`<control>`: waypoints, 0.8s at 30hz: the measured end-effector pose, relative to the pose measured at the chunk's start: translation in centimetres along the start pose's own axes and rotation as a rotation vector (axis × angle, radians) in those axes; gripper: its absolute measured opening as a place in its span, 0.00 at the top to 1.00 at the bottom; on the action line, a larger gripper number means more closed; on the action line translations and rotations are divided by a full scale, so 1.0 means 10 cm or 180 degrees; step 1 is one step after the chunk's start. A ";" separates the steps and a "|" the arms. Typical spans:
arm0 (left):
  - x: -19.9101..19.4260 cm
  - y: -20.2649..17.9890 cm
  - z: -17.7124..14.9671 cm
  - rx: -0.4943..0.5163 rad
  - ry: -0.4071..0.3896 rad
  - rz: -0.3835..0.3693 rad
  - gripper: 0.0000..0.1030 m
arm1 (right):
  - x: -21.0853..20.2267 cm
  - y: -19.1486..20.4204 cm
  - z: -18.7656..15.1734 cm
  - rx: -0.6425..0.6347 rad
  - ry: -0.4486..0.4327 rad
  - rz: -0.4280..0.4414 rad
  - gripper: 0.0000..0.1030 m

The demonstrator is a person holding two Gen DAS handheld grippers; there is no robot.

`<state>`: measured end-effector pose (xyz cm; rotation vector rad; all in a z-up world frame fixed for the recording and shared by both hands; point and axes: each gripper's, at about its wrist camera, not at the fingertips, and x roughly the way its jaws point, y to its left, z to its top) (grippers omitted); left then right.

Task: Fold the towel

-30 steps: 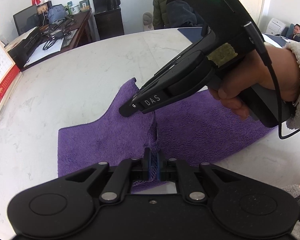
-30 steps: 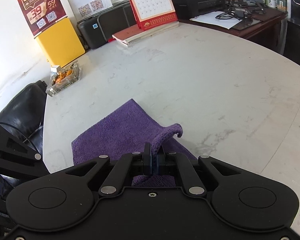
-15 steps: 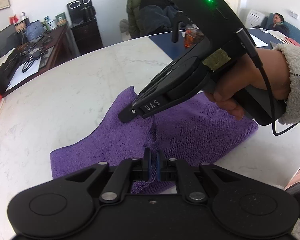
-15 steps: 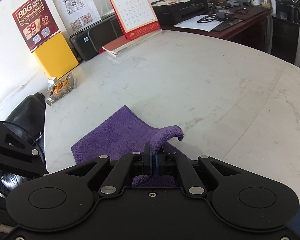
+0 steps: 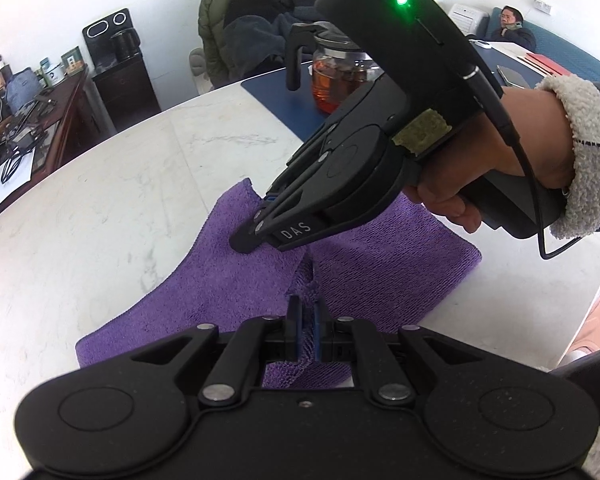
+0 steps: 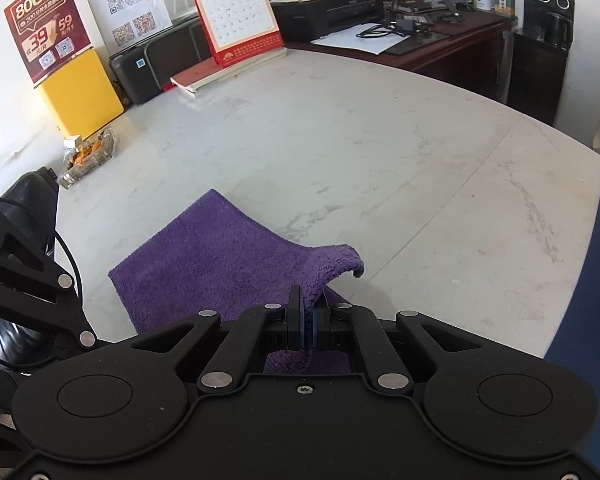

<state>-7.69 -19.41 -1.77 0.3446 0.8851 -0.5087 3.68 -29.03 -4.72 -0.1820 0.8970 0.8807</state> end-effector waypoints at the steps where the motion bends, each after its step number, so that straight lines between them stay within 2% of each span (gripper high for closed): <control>1: 0.00 -0.02 0.01 0.0019 -0.0005 -0.0010 0.95 | -0.01 -0.01 -0.01 0.0010 -0.0010 -0.0008 0.97; 16: -0.03 -0.17 0.20 0.0027 -0.0157 -0.0373 0.95 | -0.30 -0.31 -0.11 0.0207 0.0019 -0.0017 0.97; 24: -0.02 -0.35 0.43 0.0248 -0.0285 -0.0598 0.95 | -0.61 -0.48 -0.17 0.0286 -0.0029 -0.0123 0.97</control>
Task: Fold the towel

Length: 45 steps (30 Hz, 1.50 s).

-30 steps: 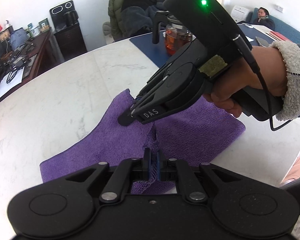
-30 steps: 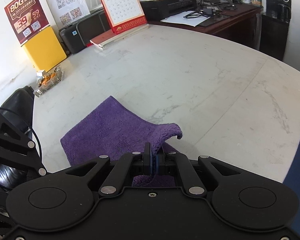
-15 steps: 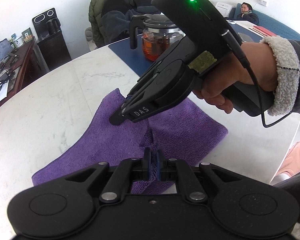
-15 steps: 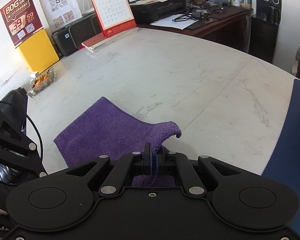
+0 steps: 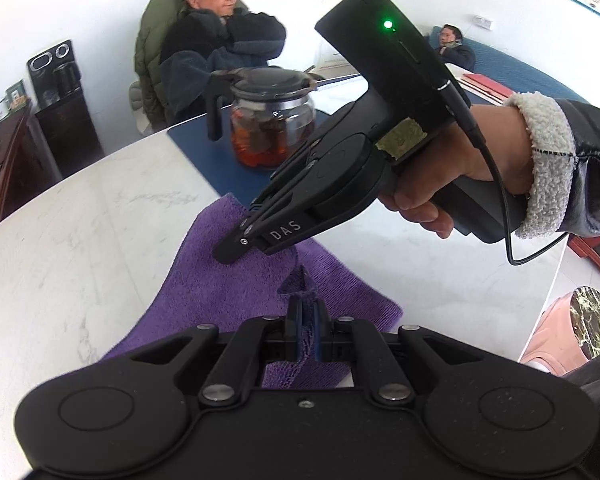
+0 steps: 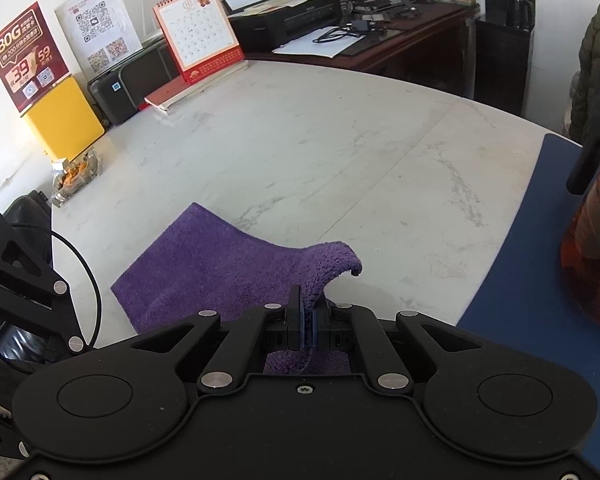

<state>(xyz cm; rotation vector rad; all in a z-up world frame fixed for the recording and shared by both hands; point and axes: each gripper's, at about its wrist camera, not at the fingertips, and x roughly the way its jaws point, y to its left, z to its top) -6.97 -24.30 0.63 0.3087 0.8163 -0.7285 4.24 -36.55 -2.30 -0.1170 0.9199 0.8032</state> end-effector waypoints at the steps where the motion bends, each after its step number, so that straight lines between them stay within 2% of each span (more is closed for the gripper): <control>1: 0.02 -0.02 0.02 0.0034 -0.0004 -0.0030 0.95 | -0.04 -0.02 -0.01 0.0016 -0.0012 -0.0017 0.97; 16: 0.21 -0.29 0.23 0.0350 -0.0002 -0.0300 0.95 | -0.43 -0.29 -0.22 0.0169 -0.0102 -0.0204 0.97; 25: 0.59 -0.44 0.20 0.0408 0.0252 -0.0549 0.95 | -0.34 -0.49 -0.50 0.0286 0.0038 -0.0295 0.97; 36: 1.06 -0.60 0.08 0.0591 0.0602 -0.0744 0.95 | -0.16 -0.63 -0.80 0.0334 0.0195 -0.0323 0.97; 45: 1.17 -0.58 -0.03 0.0644 0.0750 -0.0804 0.95 | -0.12 -0.72 -0.96 0.0521 0.0186 -0.0282 0.97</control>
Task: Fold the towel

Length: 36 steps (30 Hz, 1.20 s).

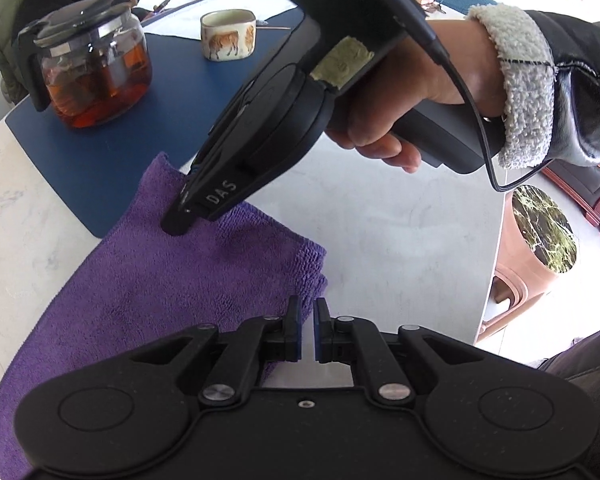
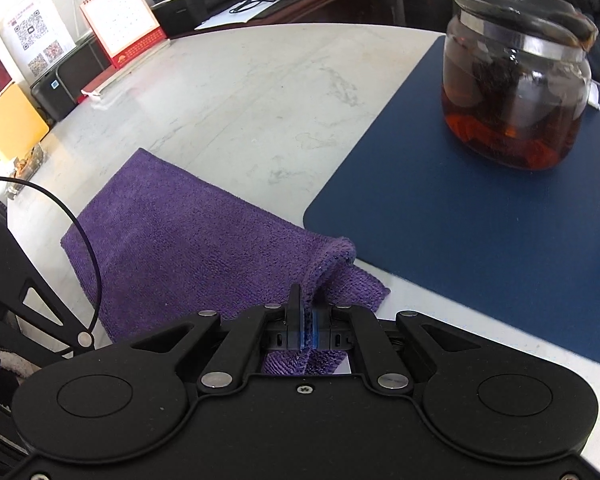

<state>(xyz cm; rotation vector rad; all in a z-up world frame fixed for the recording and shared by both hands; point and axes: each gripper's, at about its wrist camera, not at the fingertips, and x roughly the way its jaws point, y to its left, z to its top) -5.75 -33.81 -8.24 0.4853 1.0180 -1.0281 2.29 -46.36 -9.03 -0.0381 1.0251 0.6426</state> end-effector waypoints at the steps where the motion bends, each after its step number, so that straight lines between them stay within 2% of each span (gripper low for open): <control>1: 0.00 0.02 -0.02 -0.0012 0.0005 -0.0008 0.95 | 0.00 -0.01 -0.01 0.0034 -0.0009 0.0001 0.97; 6: -0.14 0.10 -0.16 -0.0132 -0.0034 0.0025 0.95 | 0.00 -0.06 -0.06 0.0202 -0.0089 -0.0038 0.91; 8: -0.22 0.12 -0.22 -0.0181 -0.0056 0.0058 0.95 | -0.03 -0.09 -0.07 0.0263 -0.0141 -0.0080 0.81; 12: -0.49 0.23 -0.37 -0.0256 -0.0145 0.0221 0.95 | -0.17 -0.12 -0.09 0.0431 -0.0335 -0.0210 0.70; 16: -0.85 0.43 -0.60 -0.0376 -0.0276 0.0496 0.95 | -0.50 -0.07 -0.17 0.0646 -0.0690 -0.0415 0.66; 19: -1.03 0.70 -0.82 -0.0605 -0.0315 0.0705 0.95 | -0.68 0.05 -0.27 0.0825 -0.0855 -0.0555 0.66; 21: -1.07 0.85 -0.92 -0.0682 -0.0329 0.0761 0.95 | -0.76 0.19 -0.36 0.0949 -0.0928 -0.0607 0.66; 23: -1.05 0.98 -0.98 -0.0658 -0.0332 0.0812 0.95 | -0.71 0.40 -0.41 0.0928 -0.0856 -0.0573 0.66; 25: -0.96 1.09 -1.02 -0.0550 -0.0270 0.0884 0.95 | -0.47 0.69 -0.36 0.0707 -0.0627 -0.0628 0.66; 27: -0.85 1.17 -1.08 -0.0419 -0.0180 0.0895 0.95 | -0.23 0.92 -0.28 0.0441 -0.0419 -0.0759 0.66; 29: -0.76 1.21 -1.15 -0.0318 -0.0088 0.0924 0.95 | 0.05 1.15 -0.22 0.0127 -0.0188 -0.1037 0.66; 31: -0.72 1.24 -1.27 -0.0253 -0.0068 0.0932 0.94 | 0.24 1.29 -0.22 -0.0044 -0.0021 -0.1199 0.66; 34: -0.82 1.30 -1.44 -0.0306 -0.0120 0.0898 0.94 | 0.34 1.41 -0.22 -0.0015 -0.0008 -0.1352 0.67; 36: -0.87 1.35 -1.53 -0.0352 -0.0106 0.0917 0.93 | 0.35 1.46 -0.18 0.0089 0.0016 -0.1288 0.67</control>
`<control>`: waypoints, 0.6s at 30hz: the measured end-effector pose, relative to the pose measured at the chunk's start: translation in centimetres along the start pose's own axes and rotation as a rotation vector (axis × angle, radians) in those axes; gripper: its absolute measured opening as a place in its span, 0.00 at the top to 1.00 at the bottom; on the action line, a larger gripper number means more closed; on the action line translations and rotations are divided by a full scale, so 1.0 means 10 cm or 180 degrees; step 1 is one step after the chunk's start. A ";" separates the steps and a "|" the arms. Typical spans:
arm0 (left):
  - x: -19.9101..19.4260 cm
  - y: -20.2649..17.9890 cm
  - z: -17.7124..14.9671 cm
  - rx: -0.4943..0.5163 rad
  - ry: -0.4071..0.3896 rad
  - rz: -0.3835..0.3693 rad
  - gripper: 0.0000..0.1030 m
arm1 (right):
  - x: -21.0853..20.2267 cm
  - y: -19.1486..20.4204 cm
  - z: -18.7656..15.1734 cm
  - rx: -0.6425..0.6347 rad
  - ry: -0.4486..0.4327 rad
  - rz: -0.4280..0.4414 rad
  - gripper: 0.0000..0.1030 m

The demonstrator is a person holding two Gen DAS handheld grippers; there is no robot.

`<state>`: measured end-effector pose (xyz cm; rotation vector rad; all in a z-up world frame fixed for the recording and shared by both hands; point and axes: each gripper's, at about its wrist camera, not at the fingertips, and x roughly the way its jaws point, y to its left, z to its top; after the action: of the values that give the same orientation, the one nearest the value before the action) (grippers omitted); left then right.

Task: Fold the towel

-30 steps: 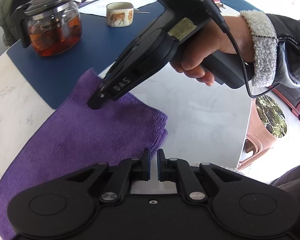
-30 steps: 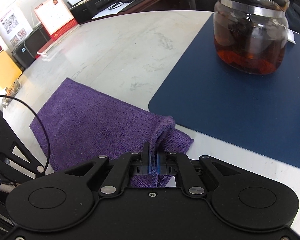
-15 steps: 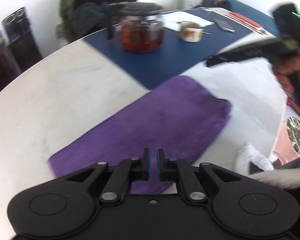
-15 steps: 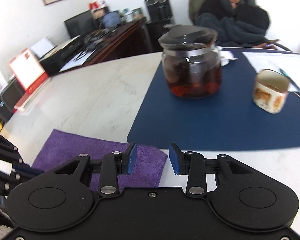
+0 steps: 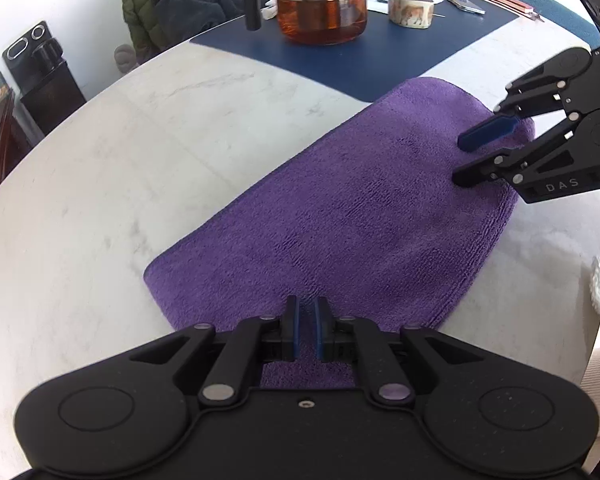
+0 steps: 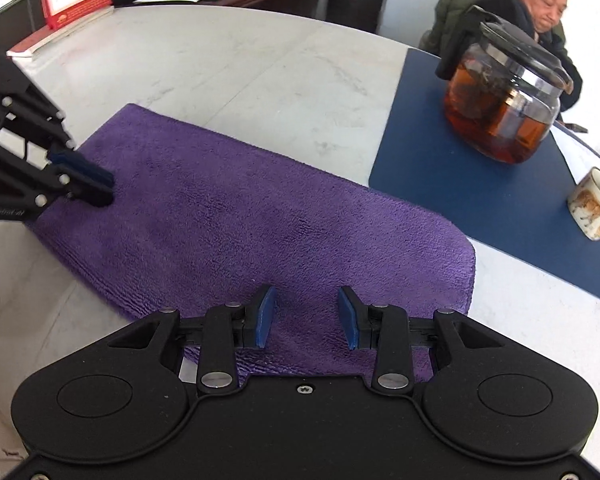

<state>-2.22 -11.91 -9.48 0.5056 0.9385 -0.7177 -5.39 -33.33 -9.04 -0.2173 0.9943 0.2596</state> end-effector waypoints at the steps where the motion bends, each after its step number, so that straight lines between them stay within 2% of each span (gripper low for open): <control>1: -0.02 0.04 -0.04 -0.0017 0.0011 0.0021 0.92 | 0.00 0.04 0.01 0.0041 0.0013 0.0062 0.67; 6: -0.19 0.35 -0.31 -0.0307 0.0119 0.0180 0.90 | 0.05 0.34 0.10 0.0111 -0.0036 0.0330 0.66; 9: -0.37 0.46 -0.36 -0.0442 0.0049 0.0241 0.91 | -0.03 0.30 0.13 0.0455 -0.0295 0.0597 0.67; 11: -0.48 0.45 -0.29 -0.0426 -0.0071 0.0188 0.91 | -0.17 0.19 0.10 0.0646 -0.0431 0.0592 0.67; 14: -0.51 0.27 -0.08 -0.0285 -0.0198 0.0027 0.91 | -0.42 -0.17 -0.10 0.1159 -0.0574 0.0543 0.67; 16: -0.44 0.03 0.07 -0.0101 -0.0227 -0.0156 0.91 | -0.51 -0.52 -0.34 0.1649 -0.0519 0.0552 0.67; 18: -0.35 -0.20 0.18 0.0105 -0.0209 -0.0358 0.91 | -0.49 -0.74 -0.52 0.1951 -0.0435 0.0560 0.67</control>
<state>-4.16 -13.30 -5.72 0.4583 0.9001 -0.8478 -9.73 -42.41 -7.18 0.4422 0.9150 0.1174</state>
